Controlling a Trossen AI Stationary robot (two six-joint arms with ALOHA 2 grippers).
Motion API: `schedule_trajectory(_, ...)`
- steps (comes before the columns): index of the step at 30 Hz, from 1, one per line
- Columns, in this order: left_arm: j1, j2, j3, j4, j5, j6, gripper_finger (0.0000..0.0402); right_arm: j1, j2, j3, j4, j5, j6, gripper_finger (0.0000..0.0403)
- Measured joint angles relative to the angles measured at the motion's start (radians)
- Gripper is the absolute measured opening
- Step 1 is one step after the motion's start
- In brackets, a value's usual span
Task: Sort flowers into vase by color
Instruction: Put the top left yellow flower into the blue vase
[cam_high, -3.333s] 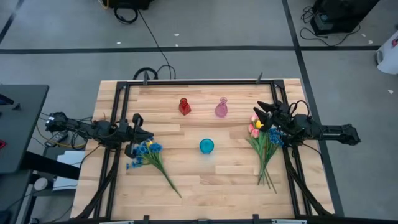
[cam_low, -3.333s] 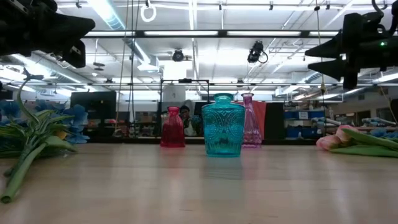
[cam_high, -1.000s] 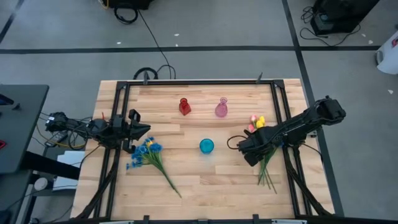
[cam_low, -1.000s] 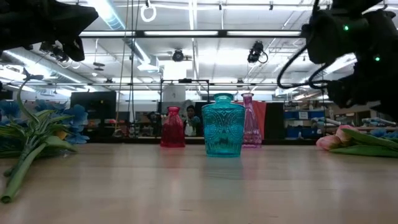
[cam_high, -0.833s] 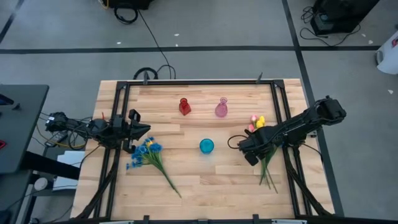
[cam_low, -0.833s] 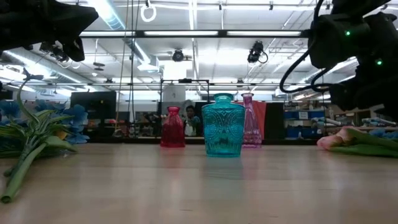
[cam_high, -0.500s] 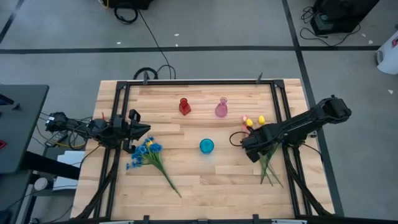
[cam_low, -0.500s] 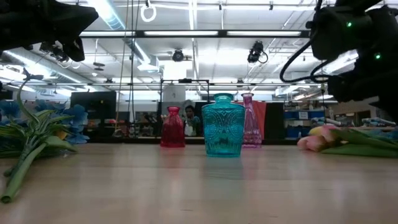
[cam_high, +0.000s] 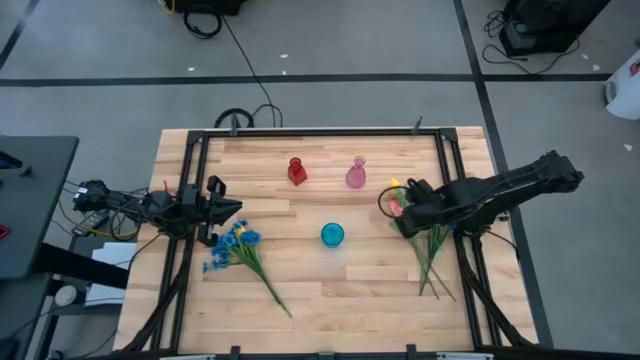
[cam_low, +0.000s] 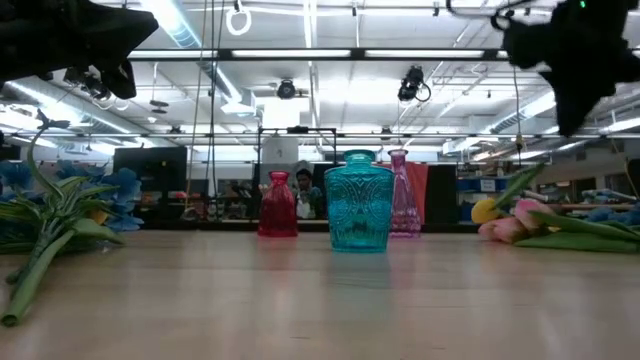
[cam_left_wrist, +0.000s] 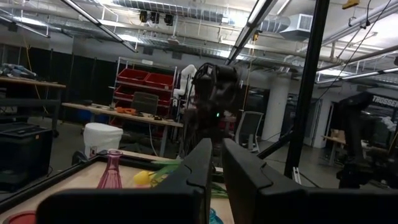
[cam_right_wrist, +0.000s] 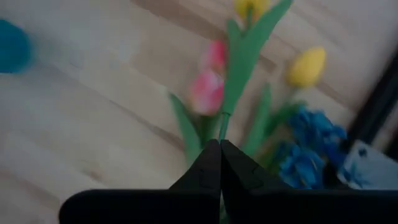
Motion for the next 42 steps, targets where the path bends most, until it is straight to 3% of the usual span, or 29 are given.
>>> schedule_trajectory(6,0.0,0.0,0.0,-0.023,0.0,-0.025,0.0044,0.042,-0.008,0.117,0.028,0.072,-0.069,0.0006)
schedule_trajectory(11,0.0,0.0,0.0,-0.057,0.001,-0.063,0.0044,0.062,0.024,0.09,0.129,0.047,-0.094,0.0012)
schedule_trajectory(18,0.0,0.0,0.0,-0.089,0.001,-0.089,0.0044,0.066,0.201,0.028,0.401,-0.069,-0.143,0.0099)
schedule_trajectory(23,0.0,0.0,0.0,-0.091,0.0,-0.089,0.0044,0.061,0.343,0.028,0.419,-0.093,-0.151,0.014)
schedule_trajectory(33,0.0,0.0,0.0,-0.09,0.0,-0.083,0.0044,0.059,0.532,0.028,0.512,-0.148,-0.199,0.0147)
schedule_trajectory(42,0.0,0.0,0.0,-0.092,0.0,-0.084,0.0044,0.027,0.57,0.028,0.529,-0.121,-0.221,0.0162)
